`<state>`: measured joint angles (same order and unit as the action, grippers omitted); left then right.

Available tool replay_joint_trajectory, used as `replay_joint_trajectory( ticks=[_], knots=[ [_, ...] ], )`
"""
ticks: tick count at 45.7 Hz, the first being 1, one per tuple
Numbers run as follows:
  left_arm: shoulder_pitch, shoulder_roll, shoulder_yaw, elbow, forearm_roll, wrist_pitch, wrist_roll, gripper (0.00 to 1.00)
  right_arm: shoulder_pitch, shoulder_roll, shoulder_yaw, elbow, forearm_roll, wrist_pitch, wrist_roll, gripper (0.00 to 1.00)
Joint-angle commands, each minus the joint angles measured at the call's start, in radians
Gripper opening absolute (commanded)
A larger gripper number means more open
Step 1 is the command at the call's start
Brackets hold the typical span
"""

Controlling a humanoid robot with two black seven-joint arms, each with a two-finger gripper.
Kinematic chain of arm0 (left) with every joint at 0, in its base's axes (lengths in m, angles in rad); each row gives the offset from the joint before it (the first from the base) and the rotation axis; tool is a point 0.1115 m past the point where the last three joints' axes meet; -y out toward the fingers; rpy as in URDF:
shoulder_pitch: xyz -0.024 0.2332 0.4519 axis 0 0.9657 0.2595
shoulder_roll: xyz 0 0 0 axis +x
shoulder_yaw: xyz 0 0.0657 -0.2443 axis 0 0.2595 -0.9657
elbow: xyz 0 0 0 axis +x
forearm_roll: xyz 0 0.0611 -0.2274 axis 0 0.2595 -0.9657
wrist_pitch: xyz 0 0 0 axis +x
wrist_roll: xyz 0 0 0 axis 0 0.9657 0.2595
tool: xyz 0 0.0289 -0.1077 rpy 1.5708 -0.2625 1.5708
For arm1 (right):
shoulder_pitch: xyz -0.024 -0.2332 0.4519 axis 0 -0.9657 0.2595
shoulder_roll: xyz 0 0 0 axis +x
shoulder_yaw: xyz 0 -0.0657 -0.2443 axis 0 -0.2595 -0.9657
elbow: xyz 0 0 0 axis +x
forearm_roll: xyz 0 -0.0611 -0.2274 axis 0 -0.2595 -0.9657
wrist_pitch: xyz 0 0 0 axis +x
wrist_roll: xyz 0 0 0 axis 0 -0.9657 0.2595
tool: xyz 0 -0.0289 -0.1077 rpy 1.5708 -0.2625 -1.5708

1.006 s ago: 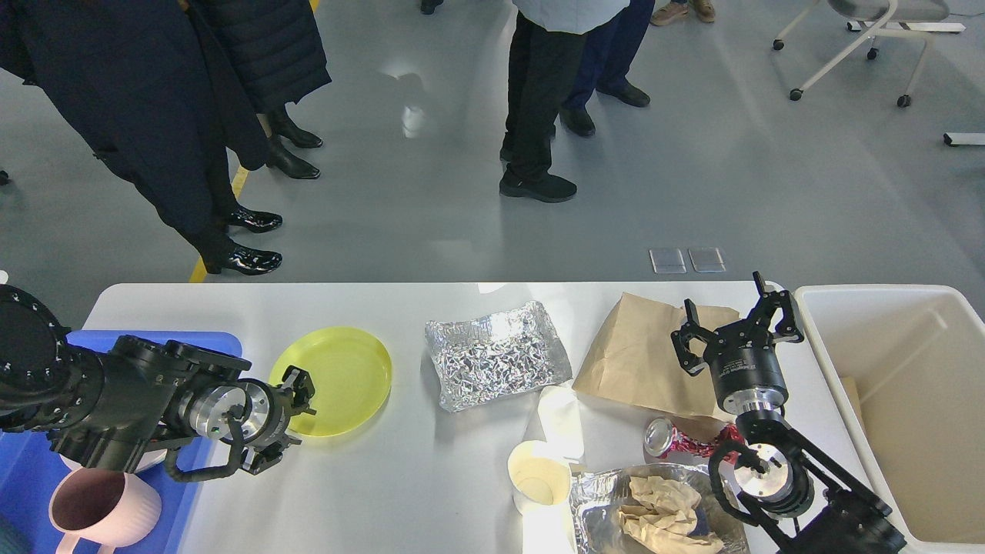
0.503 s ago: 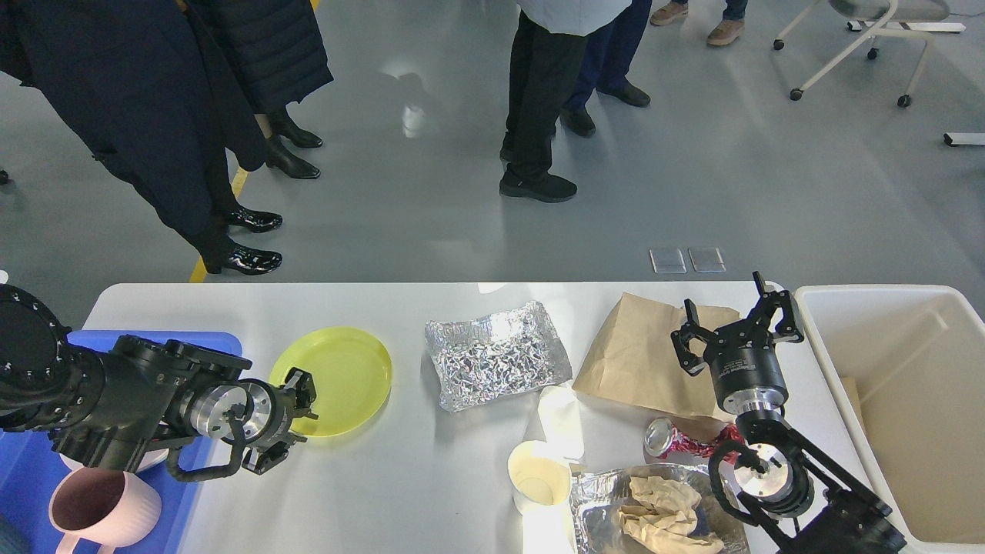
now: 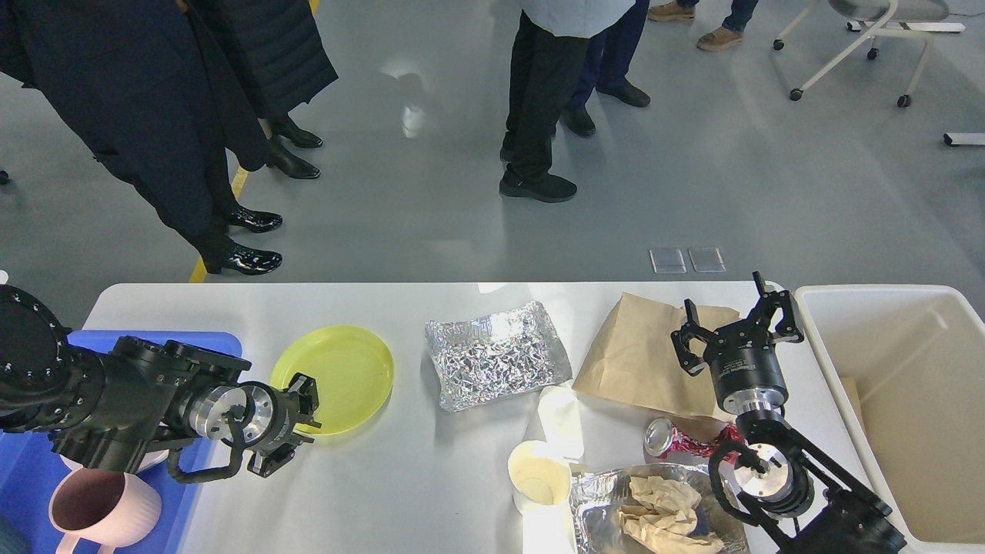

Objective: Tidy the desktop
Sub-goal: 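Close the left gripper on the yellow plate rim nearest the tray, then lift the yellow plate with the left gripper and swing it over the blue tray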

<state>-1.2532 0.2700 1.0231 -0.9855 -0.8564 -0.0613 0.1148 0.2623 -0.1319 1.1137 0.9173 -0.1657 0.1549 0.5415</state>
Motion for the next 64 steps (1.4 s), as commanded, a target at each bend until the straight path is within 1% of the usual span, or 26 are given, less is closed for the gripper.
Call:
replay_joint_trajectory(
  ticks=[1,5,10,15,17,39,44,50,57,64],
  knots=[
    [0.001,-0.002,0.0,-0.001,-0.001,0.002,0.002,0.21,0.0,0.0,0.0,0.0,0.0,0.0,0.0,1.0],
    [0.001,-0.002,0.002,-0.002,-0.003,0.002,0.002,0.19,0.0,0.0,0.0,0.0,0.0,0.0,0.0,1.0],
    [0.008,0.001,0.0,-0.005,-0.003,-0.002,0.003,0.11,0.0,0.0,0.0,0.0,0.0,0.0,0.0,1.0],
    [0.008,0.003,0.002,-0.007,-0.003,-0.005,0.003,0.05,0.0,0.0,0.0,0.0,0.0,0.0,0.0,1.0],
    [0.008,0.003,0.002,-0.008,-0.003,-0.006,0.003,0.0,0.0,0.0,-0.002,0.0,0.0,0.0,0.0,1.0],
    [-0.012,0.015,0.006,-0.022,-0.009,-0.006,0.005,0.0,0.0,0.0,0.0,0.0,0.0,0.0,0.0,1.0],
    [-0.031,0.026,0.014,-0.056,-0.007,-0.006,0.005,0.0,0.0,0.0,0.0,0.0,0.0,0.0,0.0,1.0],
    [-0.08,0.052,0.037,-0.111,-0.007,-0.017,0.003,0.0,0.0,0.0,0.0,0.0,0.0,0.0,0.0,1.0],
    [-0.164,0.089,0.08,-0.18,-0.006,-0.057,0.003,0.0,0.0,0.0,0.0,0.0,0.0,0.0,0.0,1.0],
    [-0.281,0.104,0.14,-0.286,-0.004,-0.068,0.002,0.0,0.0,0.0,0.0,0.0,0.0,0.0,0.0,1.0]
  ],
)
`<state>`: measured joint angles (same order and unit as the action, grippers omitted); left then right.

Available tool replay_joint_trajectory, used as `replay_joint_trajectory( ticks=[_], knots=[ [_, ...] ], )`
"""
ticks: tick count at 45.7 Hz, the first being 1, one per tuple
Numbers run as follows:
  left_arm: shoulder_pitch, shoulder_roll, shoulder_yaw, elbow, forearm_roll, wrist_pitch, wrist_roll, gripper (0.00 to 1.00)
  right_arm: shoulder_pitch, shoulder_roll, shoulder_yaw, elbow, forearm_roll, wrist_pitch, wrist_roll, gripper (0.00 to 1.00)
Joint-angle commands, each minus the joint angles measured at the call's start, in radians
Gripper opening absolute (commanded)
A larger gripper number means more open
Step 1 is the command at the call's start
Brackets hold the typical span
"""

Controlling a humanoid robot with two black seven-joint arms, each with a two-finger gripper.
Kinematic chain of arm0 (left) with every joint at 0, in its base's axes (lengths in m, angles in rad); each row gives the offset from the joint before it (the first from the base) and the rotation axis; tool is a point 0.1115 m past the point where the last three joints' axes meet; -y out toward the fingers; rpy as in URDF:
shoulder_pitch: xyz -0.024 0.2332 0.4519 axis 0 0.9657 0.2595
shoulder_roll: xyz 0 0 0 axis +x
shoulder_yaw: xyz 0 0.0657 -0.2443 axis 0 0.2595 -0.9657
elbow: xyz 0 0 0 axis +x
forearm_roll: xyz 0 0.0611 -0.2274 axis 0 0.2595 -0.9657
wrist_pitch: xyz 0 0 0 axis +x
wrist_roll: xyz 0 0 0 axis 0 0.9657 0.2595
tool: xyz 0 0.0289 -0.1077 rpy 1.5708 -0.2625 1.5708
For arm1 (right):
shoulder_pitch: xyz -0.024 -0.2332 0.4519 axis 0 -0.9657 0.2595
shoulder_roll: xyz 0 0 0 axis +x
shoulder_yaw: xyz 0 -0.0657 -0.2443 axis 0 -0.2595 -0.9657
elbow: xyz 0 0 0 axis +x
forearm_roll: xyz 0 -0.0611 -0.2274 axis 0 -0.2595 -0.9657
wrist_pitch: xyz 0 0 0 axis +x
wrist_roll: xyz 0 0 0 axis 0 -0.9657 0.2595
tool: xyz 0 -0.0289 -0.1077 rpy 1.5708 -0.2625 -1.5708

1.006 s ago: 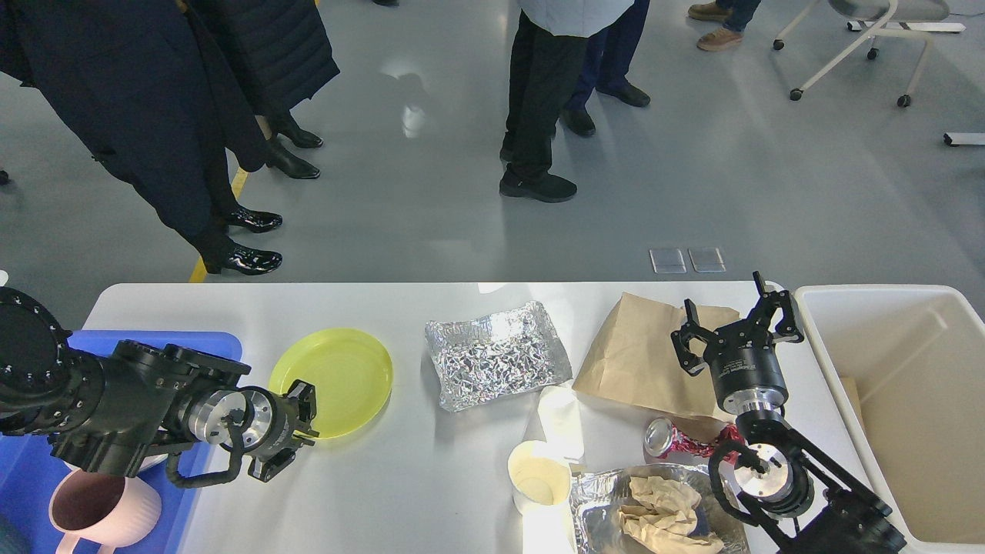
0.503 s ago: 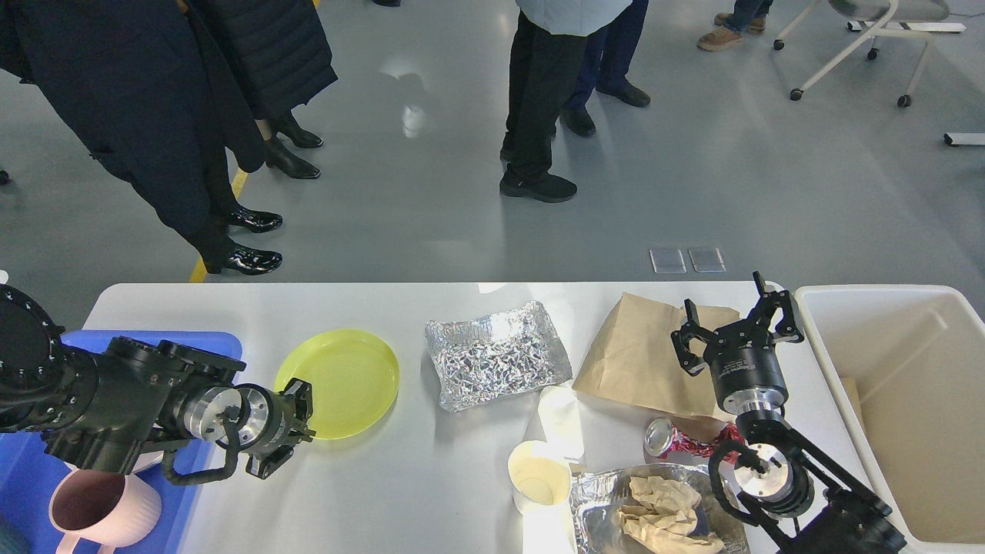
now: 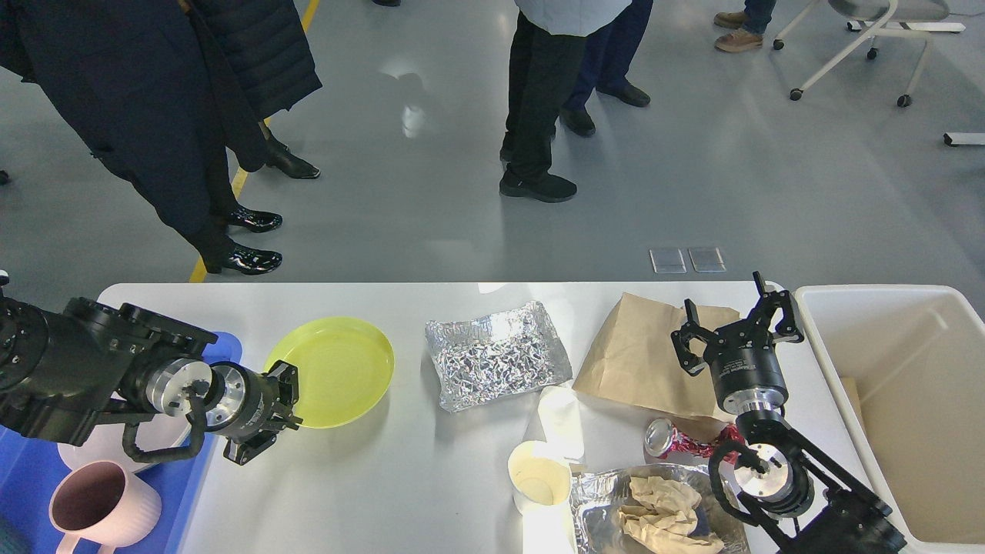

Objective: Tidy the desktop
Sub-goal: 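Lift the yellow plate with the left gripper and swing it over the blue tray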

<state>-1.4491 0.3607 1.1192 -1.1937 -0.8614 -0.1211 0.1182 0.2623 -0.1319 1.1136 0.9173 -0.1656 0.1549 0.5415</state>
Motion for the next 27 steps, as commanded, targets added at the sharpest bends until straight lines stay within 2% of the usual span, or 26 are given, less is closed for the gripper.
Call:
replay_joint_trajectory(
  ticks=[1,5,12,21,27],
  knots=[
    [-0.105,0.018,0.051,-0.093,0.002,-0.009,-0.002,0.0,0.0,0.0,0.0,0.0,0.0,0.0,0.0,1.0],
    [-0.194,0.044,0.083,-0.15,0.007,-0.047,0.0,0.0,0.0,0.0,0.0,0.0,0.0,0.0,0.0,1.0],
    [-0.376,0.067,0.185,-0.227,0.012,-0.193,-0.003,0.0,0.0,0.0,-0.002,-0.001,-0.002,0.0,0.0,1.0],
    [-0.649,0.066,0.31,-0.359,0.013,-0.27,-0.002,0.0,0.0,0.0,0.0,-0.001,0.0,0.0,0.0,1.0],
    [-0.801,0.06,0.395,-0.415,0.015,-0.377,-0.002,0.0,0.0,0.0,0.0,0.0,0.0,0.0,0.0,1.0]
  ],
)
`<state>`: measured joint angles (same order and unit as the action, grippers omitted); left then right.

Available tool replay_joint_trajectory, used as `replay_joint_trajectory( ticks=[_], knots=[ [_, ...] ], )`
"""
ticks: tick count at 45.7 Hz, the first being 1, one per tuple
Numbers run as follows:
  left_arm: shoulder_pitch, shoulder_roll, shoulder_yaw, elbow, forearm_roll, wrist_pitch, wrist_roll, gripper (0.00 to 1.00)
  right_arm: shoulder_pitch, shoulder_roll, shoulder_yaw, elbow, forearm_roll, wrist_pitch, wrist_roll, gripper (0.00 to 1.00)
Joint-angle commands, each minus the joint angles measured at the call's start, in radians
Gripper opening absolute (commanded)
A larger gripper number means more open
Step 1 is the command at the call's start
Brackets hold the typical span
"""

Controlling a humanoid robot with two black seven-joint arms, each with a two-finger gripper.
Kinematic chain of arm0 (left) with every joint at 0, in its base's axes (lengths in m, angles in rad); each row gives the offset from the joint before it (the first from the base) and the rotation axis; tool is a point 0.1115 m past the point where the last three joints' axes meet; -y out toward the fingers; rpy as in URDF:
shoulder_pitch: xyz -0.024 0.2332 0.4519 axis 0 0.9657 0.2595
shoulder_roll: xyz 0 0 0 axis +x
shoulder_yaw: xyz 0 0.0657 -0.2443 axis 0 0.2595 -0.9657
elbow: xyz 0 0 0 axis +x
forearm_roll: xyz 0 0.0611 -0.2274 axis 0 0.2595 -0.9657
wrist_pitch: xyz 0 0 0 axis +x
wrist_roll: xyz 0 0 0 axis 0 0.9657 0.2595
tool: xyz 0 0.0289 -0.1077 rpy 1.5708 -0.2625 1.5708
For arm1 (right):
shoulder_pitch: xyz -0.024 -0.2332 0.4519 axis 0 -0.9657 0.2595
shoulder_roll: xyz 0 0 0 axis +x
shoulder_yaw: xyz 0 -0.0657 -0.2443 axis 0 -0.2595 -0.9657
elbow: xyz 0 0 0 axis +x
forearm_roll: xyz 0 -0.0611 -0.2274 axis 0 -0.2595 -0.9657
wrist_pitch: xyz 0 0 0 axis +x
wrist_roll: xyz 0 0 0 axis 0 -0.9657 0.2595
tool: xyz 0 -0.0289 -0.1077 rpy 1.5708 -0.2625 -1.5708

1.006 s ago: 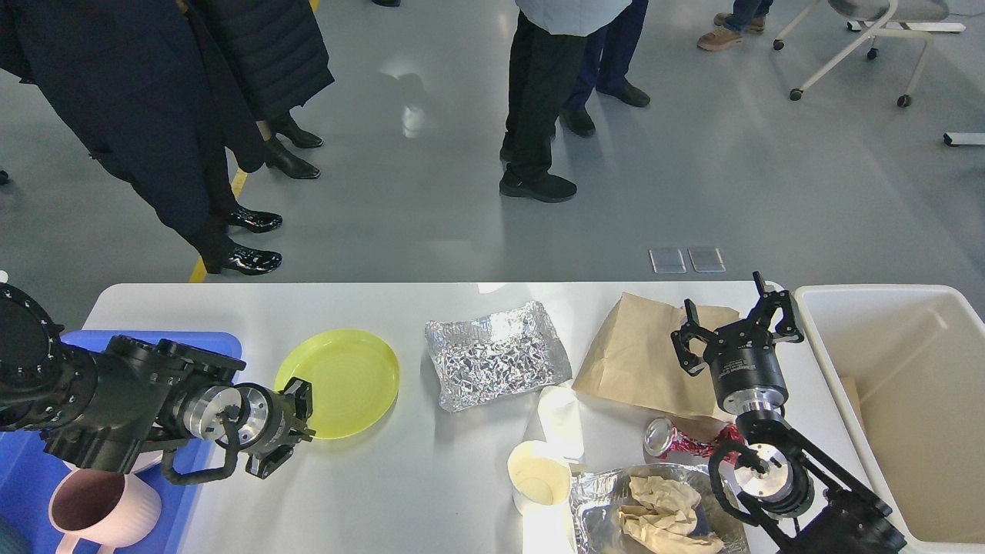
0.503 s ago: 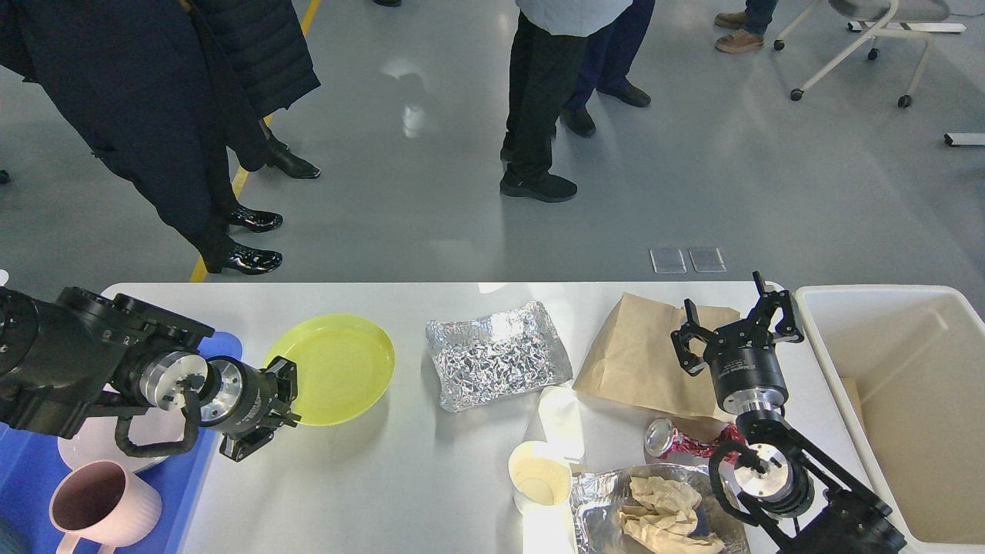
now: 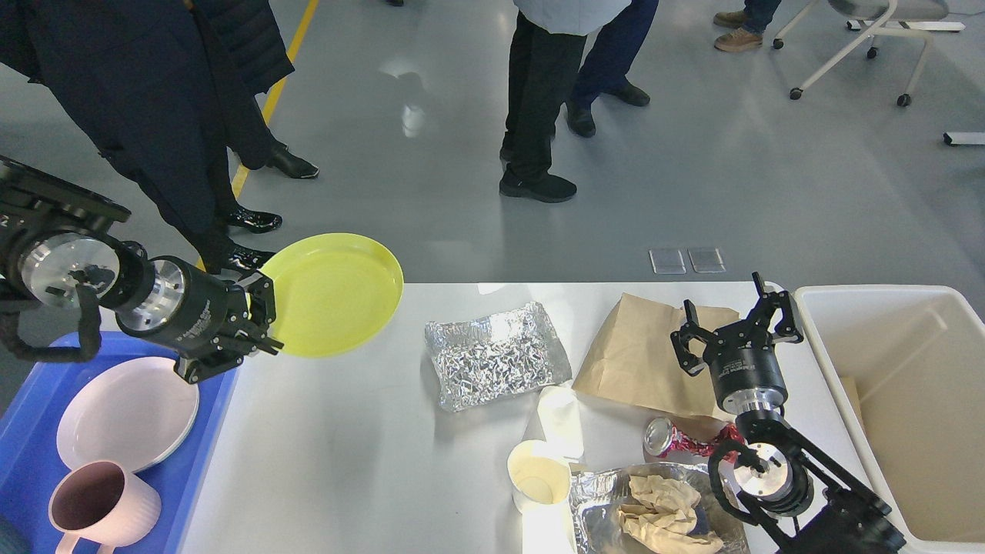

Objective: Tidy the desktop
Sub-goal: 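Lift the yellow plate with the left gripper and swing it over the blue tray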

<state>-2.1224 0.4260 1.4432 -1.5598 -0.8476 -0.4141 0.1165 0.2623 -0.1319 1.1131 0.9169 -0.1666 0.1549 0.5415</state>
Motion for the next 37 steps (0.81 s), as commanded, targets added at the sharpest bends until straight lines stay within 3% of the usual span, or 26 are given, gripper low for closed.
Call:
replay_joint_trajectory(
  ticks=[1,9,21,32,37],
  knots=[
    [-0.151,-0.007,0.083,-0.058,0.001,-0.103,0.0,0.0,0.0,0.0,0.001,0.0,0.001,0.0,0.0,1.0],
    [-0.222,-0.013,0.126,-0.08,0.001,-0.213,-0.005,0.0,0.0,0.0,-0.001,0.0,0.001,0.0,0.0,1.0],
    [-0.208,0.014,0.167,-0.052,0.105,-0.247,-0.009,0.0,0.0,0.0,0.001,0.0,0.001,0.0,0.0,1.0],
    [-0.13,0.108,0.304,0.11,0.231,-0.386,-0.077,0.0,0.0,0.0,0.001,0.0,0.001,0.0,0.0,1.0],
    [-0.051,0.189,0.312,0.213,0.281,-0.417,-0.078,0.0,0.0,0.0,0.001,0.0,0.001,0.0,0.0,1.0]
  ],
)
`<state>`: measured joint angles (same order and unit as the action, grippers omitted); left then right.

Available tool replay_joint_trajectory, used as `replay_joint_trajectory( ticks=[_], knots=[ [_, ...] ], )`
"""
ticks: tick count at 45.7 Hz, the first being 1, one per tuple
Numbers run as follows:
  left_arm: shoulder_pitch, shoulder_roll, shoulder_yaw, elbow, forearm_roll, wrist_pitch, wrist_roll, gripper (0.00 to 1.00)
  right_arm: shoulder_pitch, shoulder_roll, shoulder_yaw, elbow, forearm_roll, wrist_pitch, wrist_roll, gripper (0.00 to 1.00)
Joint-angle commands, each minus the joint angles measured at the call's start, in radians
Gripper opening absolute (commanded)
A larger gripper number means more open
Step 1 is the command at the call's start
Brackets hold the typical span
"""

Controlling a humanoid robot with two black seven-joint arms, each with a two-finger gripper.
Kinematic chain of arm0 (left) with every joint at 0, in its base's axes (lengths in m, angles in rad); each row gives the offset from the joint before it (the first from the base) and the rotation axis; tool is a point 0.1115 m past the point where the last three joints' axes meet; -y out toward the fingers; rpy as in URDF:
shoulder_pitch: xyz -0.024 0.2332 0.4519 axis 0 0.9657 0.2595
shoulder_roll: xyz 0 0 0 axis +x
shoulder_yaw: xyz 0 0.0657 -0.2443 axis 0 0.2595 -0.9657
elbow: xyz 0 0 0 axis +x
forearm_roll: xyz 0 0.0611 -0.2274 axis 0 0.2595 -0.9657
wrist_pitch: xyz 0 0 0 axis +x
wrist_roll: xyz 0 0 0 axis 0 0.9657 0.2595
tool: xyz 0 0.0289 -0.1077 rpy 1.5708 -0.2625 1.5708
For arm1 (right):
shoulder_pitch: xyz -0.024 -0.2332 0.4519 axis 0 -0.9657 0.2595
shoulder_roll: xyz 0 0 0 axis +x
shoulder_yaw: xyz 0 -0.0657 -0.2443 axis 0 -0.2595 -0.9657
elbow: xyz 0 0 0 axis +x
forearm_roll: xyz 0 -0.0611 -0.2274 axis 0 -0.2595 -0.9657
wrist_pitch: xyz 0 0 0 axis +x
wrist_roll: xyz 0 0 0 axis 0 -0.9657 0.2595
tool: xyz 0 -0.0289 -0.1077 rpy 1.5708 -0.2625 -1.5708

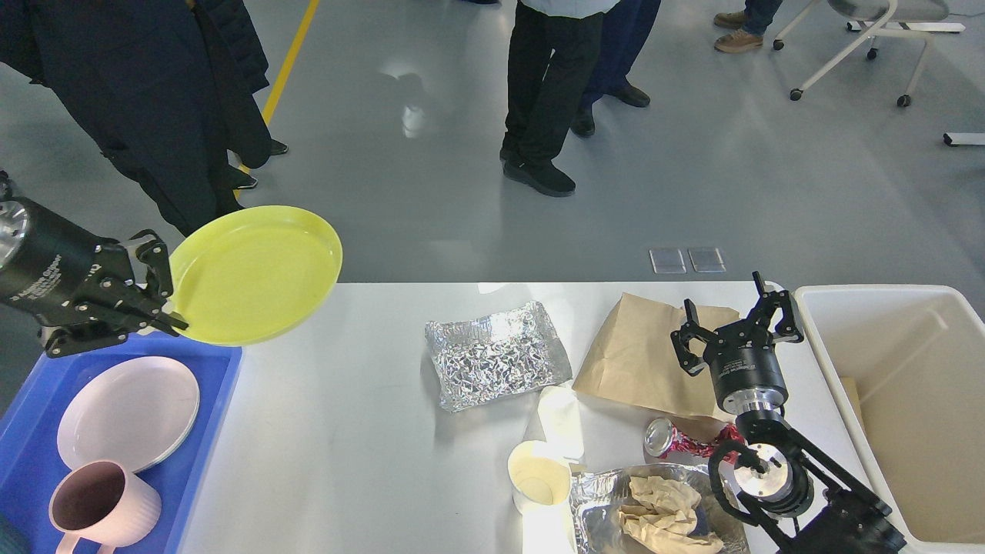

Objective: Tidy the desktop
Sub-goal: 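Lift the yellow plate with the left gripper and swing it over the blue tray, then lower the yellow plate onto the white plate in the tray and release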

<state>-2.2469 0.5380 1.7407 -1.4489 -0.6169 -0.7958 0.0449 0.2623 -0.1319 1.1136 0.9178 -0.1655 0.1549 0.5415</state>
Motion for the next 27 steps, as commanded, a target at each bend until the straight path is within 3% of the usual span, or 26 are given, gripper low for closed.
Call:
replay_joint_trajectory(
  ticks=[1,14,27],
  knots=[
    [0.088,0.1,0.014,0.125,0.06,-0.037,-0.005,0.0,0.0,0.0,0.0,0.001,0.0,0.0,0.0,1.0],
    [0.406,0.356,-0.176,0.438,0.186,-0.066,0.009,0.0,0.0,0.0,0.0,0.0,0.0,0.0,0.0,1.0],
    [0.78,0.381,-0.417,0.723,0.21,-0.054,0.009,0.0,0.0,0.0,0.0,0.0,0.0,0.0,0.0,1.0]
  ],
)
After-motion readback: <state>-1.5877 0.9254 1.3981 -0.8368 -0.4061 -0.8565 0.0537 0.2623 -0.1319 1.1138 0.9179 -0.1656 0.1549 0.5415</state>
